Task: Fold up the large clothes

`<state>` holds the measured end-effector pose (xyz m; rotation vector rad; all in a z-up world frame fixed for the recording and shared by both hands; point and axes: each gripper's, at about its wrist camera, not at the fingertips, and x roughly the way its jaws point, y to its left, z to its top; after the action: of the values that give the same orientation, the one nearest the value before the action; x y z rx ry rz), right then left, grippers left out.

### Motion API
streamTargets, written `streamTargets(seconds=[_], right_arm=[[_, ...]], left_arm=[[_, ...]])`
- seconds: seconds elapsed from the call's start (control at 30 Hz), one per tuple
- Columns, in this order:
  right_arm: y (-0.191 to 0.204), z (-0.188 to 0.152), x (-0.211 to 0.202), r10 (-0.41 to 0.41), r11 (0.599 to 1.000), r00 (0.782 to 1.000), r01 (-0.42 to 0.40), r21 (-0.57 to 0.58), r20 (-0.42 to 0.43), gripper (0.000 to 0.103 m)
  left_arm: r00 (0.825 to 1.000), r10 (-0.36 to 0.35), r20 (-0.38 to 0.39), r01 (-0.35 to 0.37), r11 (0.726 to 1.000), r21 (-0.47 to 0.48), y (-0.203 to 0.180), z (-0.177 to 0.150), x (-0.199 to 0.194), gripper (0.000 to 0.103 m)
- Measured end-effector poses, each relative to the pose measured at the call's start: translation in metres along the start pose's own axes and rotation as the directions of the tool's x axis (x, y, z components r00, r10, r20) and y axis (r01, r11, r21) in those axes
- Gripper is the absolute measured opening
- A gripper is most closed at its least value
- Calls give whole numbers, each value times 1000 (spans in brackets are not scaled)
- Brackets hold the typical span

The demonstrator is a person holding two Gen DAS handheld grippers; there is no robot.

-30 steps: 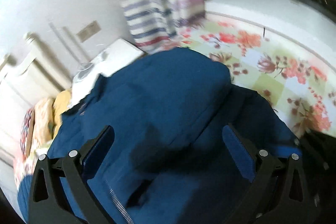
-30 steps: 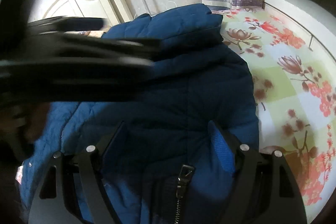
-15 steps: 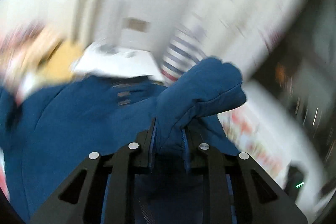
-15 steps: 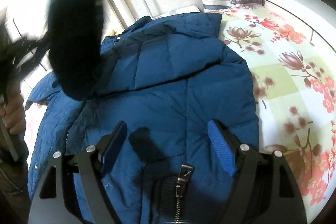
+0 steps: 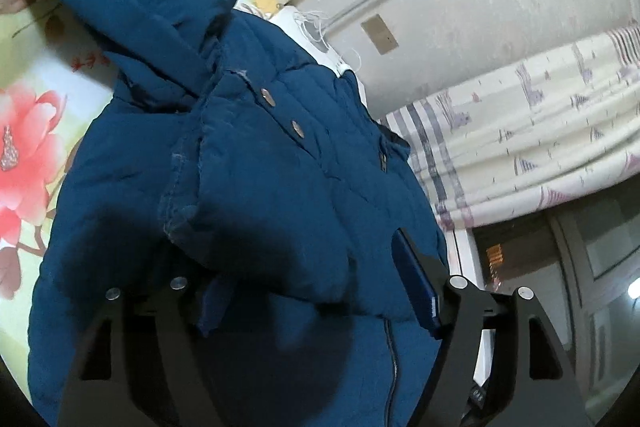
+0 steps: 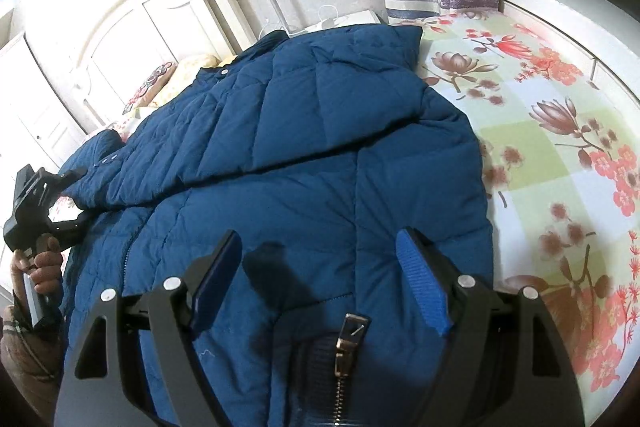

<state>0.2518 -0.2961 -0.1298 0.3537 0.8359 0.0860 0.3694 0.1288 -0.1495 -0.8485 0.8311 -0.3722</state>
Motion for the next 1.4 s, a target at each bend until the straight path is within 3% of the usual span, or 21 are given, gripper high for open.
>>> streamTargets(seconds=[0.03, 0.13, 0.17, 0.23, 0.3, 0.37, 0.43, 0.57, 0.63, 0.67, 0.7, 0.8, 0.9, 1.07, 1.17, 1.2, 1.23, 1.27, 1.3, 1.4], right_arm=[[1, -1, -2, -9, 1000, 1000, 9, 1, 6, 78], [5, 1, -17, -87, 996, 994, 88, -21, 59, 77], [8, 3, -20, -110, 993, 991, 113, -38, 76, 77], [15, 12, -22, -191, 975, 977, 201, -99, 97, 77], [25, 28, -12, -307, 927, 947, 319, -197, 91, 77], [37, 42, 16, -436, 828, 897, 429, -360, 64, 77], [43, 47, 47, -514, 747, 857, 467, -472, 35, 77], [64, 54, 68, -536, 652, 834, 507, -563, 131, 77], [73, 51, 78, -514, 619, 840, 502, -603, 171, 65], [74, 51, 81, -504, 630, 848, 489, -603, 161, 35], [73, 51, 82, -507, 643, 849, 489, -590, 151, 22], [62, 48, 71, -507, 669, 841, 523, -527, 190, 11], [52, 50, 60, -494, 717, 852, 512, -473, 173, 11], [45, 49, 70, -513, 716, 849, 505, -481, 128, 11], [43, 52, 64, -494, 759, 868, 457, -463, 47, 16], [43, 53, 57, -478, 781, 878, 438, -446, 24, 27], [40, 58, 43, -418, 840, 908, 377, -391, -22, 41], [38, 61, 30, -358, 882, 933, 327, -340, -31, 67], [37, 67, 14, -310, 910, 951, 298, -289, 6, 70], [48, 87, -5, -265, 933, 959, 282, -223, 105, 70]], left_arm=[[1000, 1, 8, -1, 1000, 16, 1, 2, 3, 68], [995, 101, 22, -103, 985, 136, -7, -10, 8, 29], [994, 105, 19, -107, 983, 149, -5, -12, 9, 25], [996, 80, 27, -84, 985, 152, -4, -11, 4, 23], [996, 87, 16, -89, 981, 174, -7, -11, 7, 23], [996, 90, 13, -91, 979, 180, -8, -12, 7, 23], [997, 77, 8, -77, 983, 168, -5, -11, 5, 23], [998, 60, 5, -60, 983, 174, -4, -11, 3, 23], [998, 58, -3, -57, 981, 184, -4, -12, 4, 23], [998, 55, -8, -52, 981, 186, -4, -12, 4, 23], [999, 51, -11, -48, 981, 186, -4, -11, 4, 23], [999, 41, -21, -36, 979, 202, -6, -13, 5, 23], [998, 62, -24, -56, 973, 224, -11, -13, 10, 23], [995, 92, -36, -82, 971, 224, -10, -13, 13, 28], [994, 101, -34, -91, 969, 229, -11, -14, 13, 30], [994, 104, -33, -93, 968, 231, -11, -14, 13, 30], [994, 105, -33, -95, 968, 232, -11, -14, 13, 30], [994, 105, -33, -95, 968, 232, -11, -14, 13, 31], [994, 104, -34, -94, 968, 231, -11, -13, 14, 32], [993, 110, -32, -98, 962, 255, -14, -14, 16, 41]])
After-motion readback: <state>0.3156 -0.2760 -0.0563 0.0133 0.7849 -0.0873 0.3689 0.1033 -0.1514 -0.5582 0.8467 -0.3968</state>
